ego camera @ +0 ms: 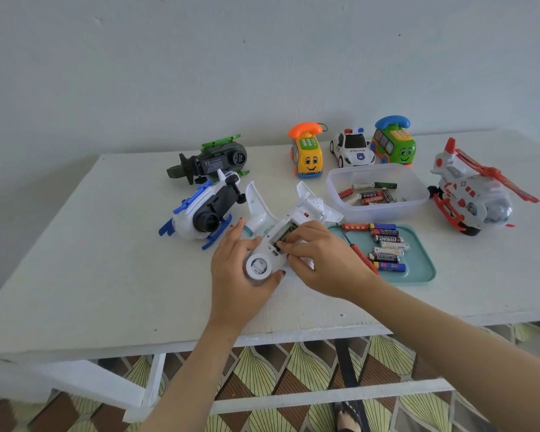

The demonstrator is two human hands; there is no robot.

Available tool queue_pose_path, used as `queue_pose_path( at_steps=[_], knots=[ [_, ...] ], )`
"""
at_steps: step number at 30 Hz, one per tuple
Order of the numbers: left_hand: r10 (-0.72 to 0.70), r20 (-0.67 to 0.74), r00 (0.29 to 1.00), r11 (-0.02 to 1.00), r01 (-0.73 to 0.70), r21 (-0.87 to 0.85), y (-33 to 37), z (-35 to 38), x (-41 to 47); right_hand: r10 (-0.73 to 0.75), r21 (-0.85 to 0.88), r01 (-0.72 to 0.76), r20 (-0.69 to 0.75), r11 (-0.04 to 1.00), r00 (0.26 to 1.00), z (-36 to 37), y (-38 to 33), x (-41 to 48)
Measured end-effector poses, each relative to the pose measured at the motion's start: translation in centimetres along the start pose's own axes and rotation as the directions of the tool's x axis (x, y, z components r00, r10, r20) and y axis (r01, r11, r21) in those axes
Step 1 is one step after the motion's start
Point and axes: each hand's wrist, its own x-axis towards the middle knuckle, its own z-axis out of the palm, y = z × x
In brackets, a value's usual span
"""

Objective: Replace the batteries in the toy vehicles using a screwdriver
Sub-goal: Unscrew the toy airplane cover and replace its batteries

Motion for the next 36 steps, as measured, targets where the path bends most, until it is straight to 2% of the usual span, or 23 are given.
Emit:
queue_pose_path(
  at_steps=[5,8,12,15,17,19,21,22,24,26,28,32,36],
  knots=[
    [0.009,-0.015,1.0,1.0,-0.01,-0.007,0.1,-0.1,0.0,-0.077,-0.041,0.08,0.07,0.996,0.995,-0.9,0.2,0.7],
    [-0.002,-0.028,1.0,1.0,0.001,-0.023,0.3,0.0,0.0,-0.124,-0.131,0.141,0.136,0.981,0.983,-1.3,0.3,1.3],
    [-0.021,-0.031,0.999,1.0,0.021,-0.008,0.4,0.0,0.0,-0.069,-0.252,0.118,0.194,0.96,0.979,-1.2,-0.4,1.9],
    [-0.022,-0.034,0.999,1.0,0.021,-0.011,0.4,0.0,0.2,-0.007,-0.273,0.068,0.219,0.96,0.976,-1.2,-0.7,2.2],
    [-0.01,-0.038,0.999,1.0,0.01,0.0,0.4,-0.1,0.2,0.023,-0.22,0.029,0.232,0.975,0.972,-1.5,-0.8,2.2],
    [-0.016,-0.039,0.999,1.0,0.016,0.003,0.4,-0.1,0.1,0.066,-0.074,-0.05,0.231,0.996,0.971,-2.0,-0.8,1.8],
    [-0.036,-0.029,0.999,0.999,0.036,-0.013,0.4,-0.1,0.0,0.108,0.03,-0.113,0.139,0.993,0.984,-2.8,-0.7,1.1],
    [-0.046,-0.027,0.999,0.999,0.045,-0.022,0.4,-0.2,0.0,0.142,0.017,-0.144,0.087,0.989,0.986,-3.4,-0.4,0.8],
    [-0.066,-0.024,0.998,0.997,0.065,-0.034,0.6,-0.2,0.0,0.252,-0.088,-0.246,0.054,0.965,0.966,-5.1,0.3,-0.1],
    [-0.08,-0.023,0.997,0.996,0.079,-0.034,0.7,-0.2,0.1,0.406,-0.278,-0.356,0.148,0.892,0.902,-6.9,1.2,-0.8],
    [-0.081,-0.014,0.997,0.996,0.081,-0.025,0.8,-0.2,0.0,0.515,-0.456,-0.374,0.234,0.807,0.825,-8.2,2.0,-1.7],
    [-0.055,-0.006,0.998,0.998,0.055,-0.02,1.0,-0.3,-0.1,0.569,-0.572,-0.32,0.329,0.755,0.754,-9.0,3.1,-3.9],
    [-0.058,0.006,0.998,0.998,0.058,-0.026,0.8,-0.4,-0.1,0.573,-0.606,-0.308,0.308,0.734,0.759,-8.6,3.8,-4.9]
  ],
)
